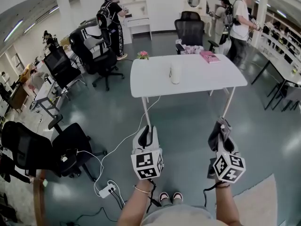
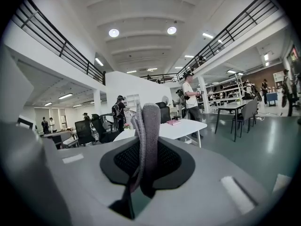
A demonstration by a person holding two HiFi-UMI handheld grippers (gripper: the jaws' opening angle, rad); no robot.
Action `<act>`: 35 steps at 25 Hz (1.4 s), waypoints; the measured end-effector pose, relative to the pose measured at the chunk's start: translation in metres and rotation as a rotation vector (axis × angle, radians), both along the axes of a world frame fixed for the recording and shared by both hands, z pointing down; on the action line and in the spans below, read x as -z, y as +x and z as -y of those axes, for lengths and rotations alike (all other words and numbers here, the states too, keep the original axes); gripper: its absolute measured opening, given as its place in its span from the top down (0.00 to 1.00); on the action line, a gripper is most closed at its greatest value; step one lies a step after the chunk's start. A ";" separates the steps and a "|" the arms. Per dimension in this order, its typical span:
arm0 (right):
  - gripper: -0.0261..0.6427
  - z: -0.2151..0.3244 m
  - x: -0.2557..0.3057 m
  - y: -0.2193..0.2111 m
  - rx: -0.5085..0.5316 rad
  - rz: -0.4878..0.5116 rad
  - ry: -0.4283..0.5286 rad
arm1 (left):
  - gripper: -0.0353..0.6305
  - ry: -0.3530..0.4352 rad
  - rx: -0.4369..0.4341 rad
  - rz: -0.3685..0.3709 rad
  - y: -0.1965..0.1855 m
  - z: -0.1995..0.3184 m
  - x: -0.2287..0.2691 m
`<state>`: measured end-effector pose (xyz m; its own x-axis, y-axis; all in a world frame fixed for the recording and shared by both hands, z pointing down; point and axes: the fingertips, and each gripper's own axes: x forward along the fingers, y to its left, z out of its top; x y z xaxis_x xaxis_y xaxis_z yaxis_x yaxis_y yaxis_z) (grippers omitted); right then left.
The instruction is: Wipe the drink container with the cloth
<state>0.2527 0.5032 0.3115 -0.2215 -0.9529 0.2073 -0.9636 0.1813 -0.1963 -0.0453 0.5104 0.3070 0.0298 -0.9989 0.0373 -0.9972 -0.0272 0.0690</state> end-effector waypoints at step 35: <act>0.86 -0.023 -0.022 -0.022 -0.065 -0.021 -0.053 | 0.30 -0.031 -0.113 -0.021 -0.035 -0.006 -0.022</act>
